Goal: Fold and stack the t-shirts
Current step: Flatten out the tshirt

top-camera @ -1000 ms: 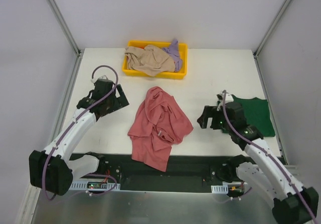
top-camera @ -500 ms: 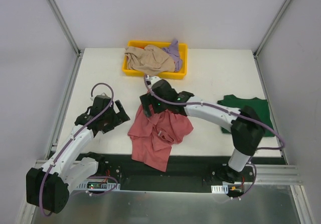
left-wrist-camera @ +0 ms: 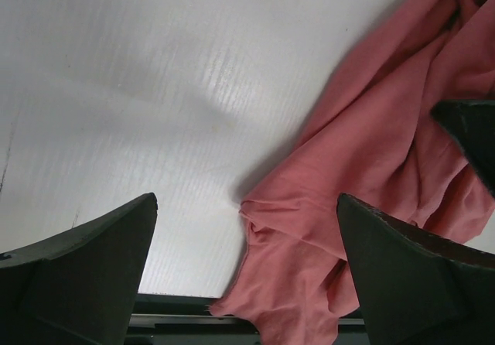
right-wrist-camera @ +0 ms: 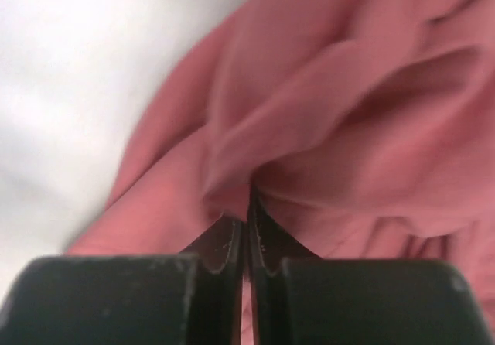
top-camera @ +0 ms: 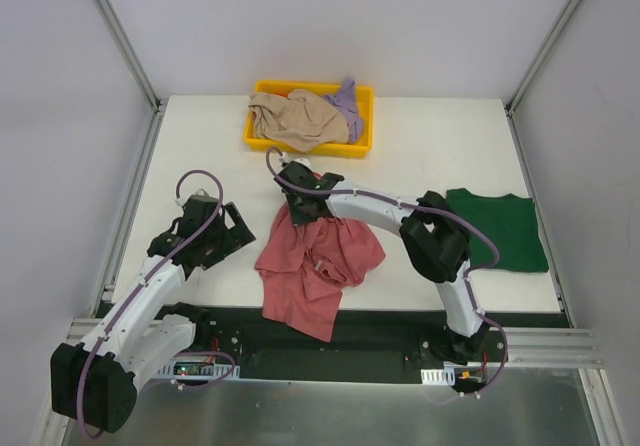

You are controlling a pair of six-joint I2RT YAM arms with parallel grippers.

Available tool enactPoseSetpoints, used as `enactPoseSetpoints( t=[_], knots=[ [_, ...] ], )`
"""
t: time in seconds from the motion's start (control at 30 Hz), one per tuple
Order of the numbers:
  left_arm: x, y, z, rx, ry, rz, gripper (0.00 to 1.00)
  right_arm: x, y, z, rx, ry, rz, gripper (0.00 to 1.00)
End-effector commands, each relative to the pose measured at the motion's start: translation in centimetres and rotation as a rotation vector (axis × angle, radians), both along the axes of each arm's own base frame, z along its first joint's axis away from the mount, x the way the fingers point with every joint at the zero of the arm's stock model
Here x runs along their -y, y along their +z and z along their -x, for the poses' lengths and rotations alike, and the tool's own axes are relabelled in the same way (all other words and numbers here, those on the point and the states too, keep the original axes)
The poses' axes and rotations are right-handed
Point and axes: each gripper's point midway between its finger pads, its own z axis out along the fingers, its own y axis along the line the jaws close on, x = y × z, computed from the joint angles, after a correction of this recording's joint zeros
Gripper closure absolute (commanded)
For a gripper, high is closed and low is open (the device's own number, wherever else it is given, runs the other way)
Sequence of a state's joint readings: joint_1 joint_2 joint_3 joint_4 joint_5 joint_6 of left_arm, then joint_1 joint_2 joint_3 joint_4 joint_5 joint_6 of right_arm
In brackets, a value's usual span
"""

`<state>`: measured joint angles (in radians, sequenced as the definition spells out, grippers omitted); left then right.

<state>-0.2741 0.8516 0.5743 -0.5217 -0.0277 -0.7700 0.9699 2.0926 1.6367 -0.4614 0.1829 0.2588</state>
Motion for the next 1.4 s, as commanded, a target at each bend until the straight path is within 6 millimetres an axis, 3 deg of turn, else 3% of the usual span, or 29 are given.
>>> enactPoseSetpoints(
  t=[0.0,0.17,0.27,0.33,0.47,0.63,0.77,1.0,1.2,1.37],
  knots=[
    [-0.2,0.4,-0.6,0.005,0.005,-0.020,0.01,5.4,0.9,-4.3,0.028,-0.213,0.019,0.99],
    [0.7,1.2,-1.6,0.021,-0.060,-0.010,0.01,15.9,-1.1,-7.1,0.005,-0.441,0.082,0.99],
    [2.6,1.7,-2.5,0.048,-0.146,0.054,0.01,22.1,-1.2,-8.0,0.010,-0.581,0.091,0.99],
    [4.3,1.9,-3.1,0.070,-0.215,0.123,0.01,23.8,-0.9,-8.3,0.009,-0.604,0.050,0.99],
    [8.7,1.9,-4.0,0.078,-0.391,0.294,0.01,22.6,0.4,-8.4,0.004,-0.511,-0.060,0.98],
    [10.4,-0.2,-6.8,0.008,-0.382,0.218,0.02,21.5,1.4,-7.7,-0.010,-0.480,-0.137,0.96],
    [10.9,-2.5,-8.6,-0.053,-0.349,0.127,0.11,21.9,2.7,-7.0,0.017,-0.480,-0.154,0.94],
    [11.4,-6.1,-7.9,-0.174,-0.352,-0.158,0.22,22.9,5.4,-6.3,0.080,-0.482,-0.196,0.93],
    [10.5,-8.5,-6.2,-0.269,-0.304,-0.219,0.34,23.7,8.2,-6.1,0.138,-0.489,-0.248,0.93],
    [11.8,-9.2,-6.1,-0.281,-0.339,-0.225,0.51,24.1,10.0,-5.9,0.179,-0.487,-0.289,0.93]
  ],
)
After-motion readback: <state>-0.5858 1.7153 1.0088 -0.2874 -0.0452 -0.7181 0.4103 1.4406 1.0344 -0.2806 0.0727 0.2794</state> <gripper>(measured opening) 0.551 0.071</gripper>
